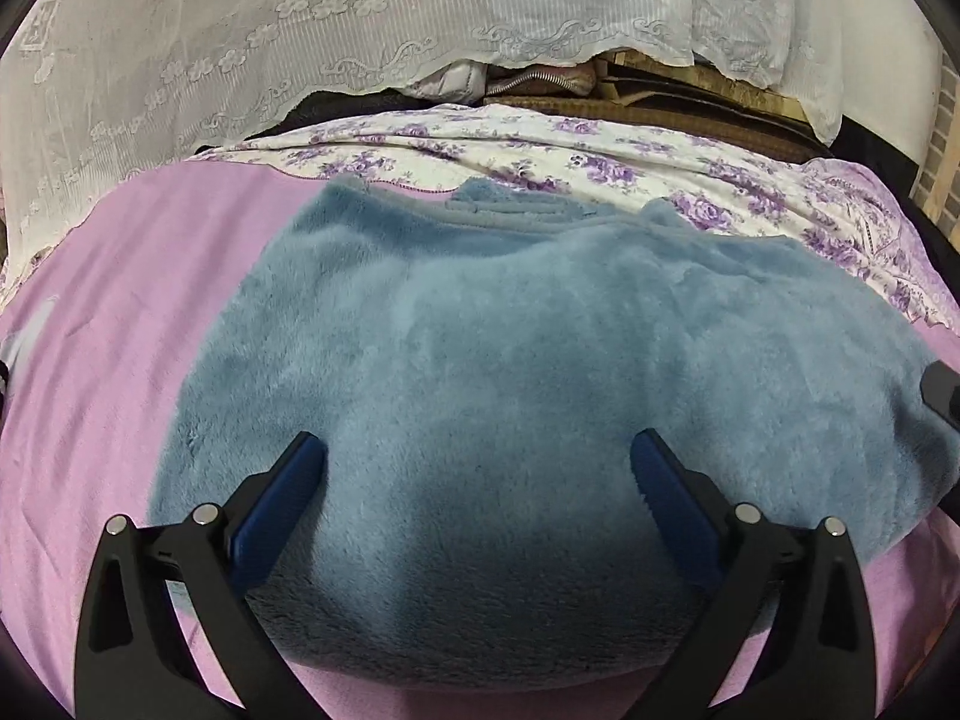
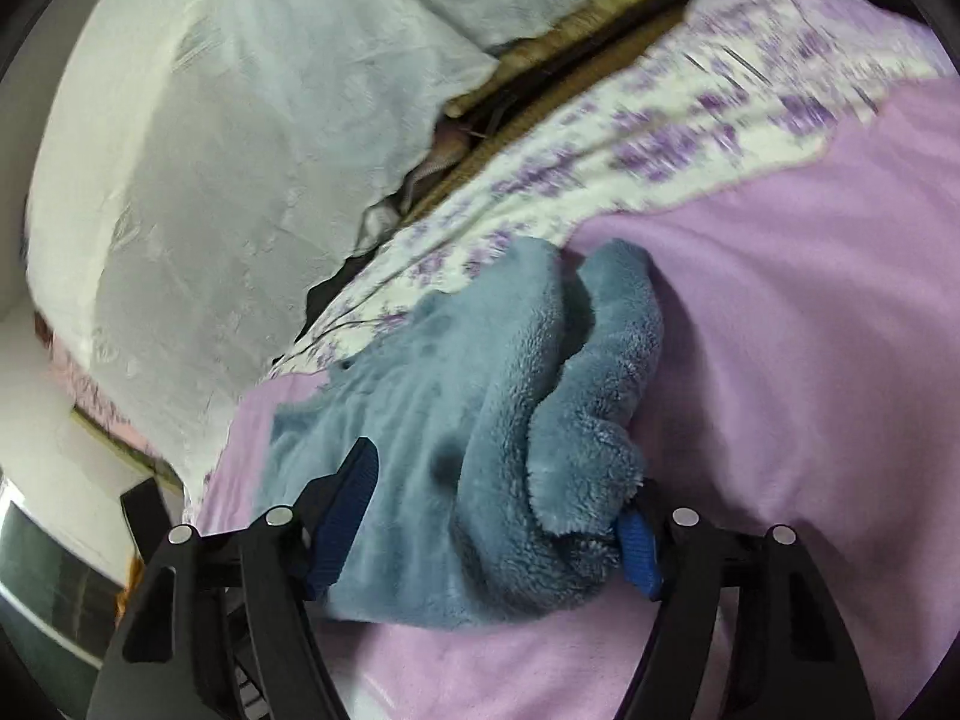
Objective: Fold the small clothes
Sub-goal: 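Tuck and press the folded jacket edge with the right tool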
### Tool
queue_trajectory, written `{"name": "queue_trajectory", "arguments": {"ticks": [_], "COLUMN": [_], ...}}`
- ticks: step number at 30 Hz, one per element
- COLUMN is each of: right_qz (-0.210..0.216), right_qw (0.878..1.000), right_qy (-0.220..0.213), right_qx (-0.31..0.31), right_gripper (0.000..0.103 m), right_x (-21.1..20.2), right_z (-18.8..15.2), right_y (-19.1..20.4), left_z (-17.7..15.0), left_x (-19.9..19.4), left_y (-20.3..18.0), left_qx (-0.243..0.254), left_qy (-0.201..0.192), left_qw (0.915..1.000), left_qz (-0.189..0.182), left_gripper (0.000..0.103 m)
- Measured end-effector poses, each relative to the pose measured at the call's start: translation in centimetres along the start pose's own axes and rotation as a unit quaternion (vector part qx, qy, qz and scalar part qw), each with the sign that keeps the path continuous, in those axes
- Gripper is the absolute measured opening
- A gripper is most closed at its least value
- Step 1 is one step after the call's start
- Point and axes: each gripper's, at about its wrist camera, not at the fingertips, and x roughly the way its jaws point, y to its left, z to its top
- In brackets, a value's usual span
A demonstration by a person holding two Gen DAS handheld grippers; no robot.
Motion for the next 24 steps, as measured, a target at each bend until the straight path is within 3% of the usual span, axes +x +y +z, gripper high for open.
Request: {"name": "queue_trajectory", "arguments": {"ticks": [3, 7, 14, 16, 18, 24], "right_qz": [-0.015, 0.0, -0.035, -0.034, -0.032, -0.032], "right_qw": [0.999, 0.998, 0.999, 0.999, 0.999, 0.999], "right_qy": [0.022, 0.018, 0.006, -0.006, -0.022, -0.024], "right_qx": [0.037, 0.052, 0.008, -0.016, -0.028, -0.027], "right_gripper": [0.073, 0.071, 0.073, 0.064, 0.046, 0.046], "right_x": [0.8, -0.2, 1.5, 1.2, 0.6, 0.7], "right_z": [-0.7, -1.2, -1.0, -1.2, -1.3, -1.2], "right_y": [-2.2, -2.8, -1.2, -0.5, -0.1, 0.0], "left_z": [0.0, -0.1, -0.2, -0.2, -0.2, -0.2], "left_x": [0.0, 0.0, -0.2, -0.2, -0.2, -0.3], "left_y": [-0.1, -0.1, -0.5, -0.5, -0.5, -0.5], "left_qx": [0.001, 0.001, 0.01, 0.011, 0.011, 0.011], "left_qy": [-0.001, -0.001, -0.008, -0.008, -0.008, -0.01], "left_qw": [1.0, 1.0, 0.9998, 0.9998, 0.9998, 0.9998], "left_qz": [0.001, 0.001, 0.016, 0.017, 0.016, 0.015], "left_gripper": [0.099, 0.099, 0.099, 0.099, 0.099, 0.099]}}
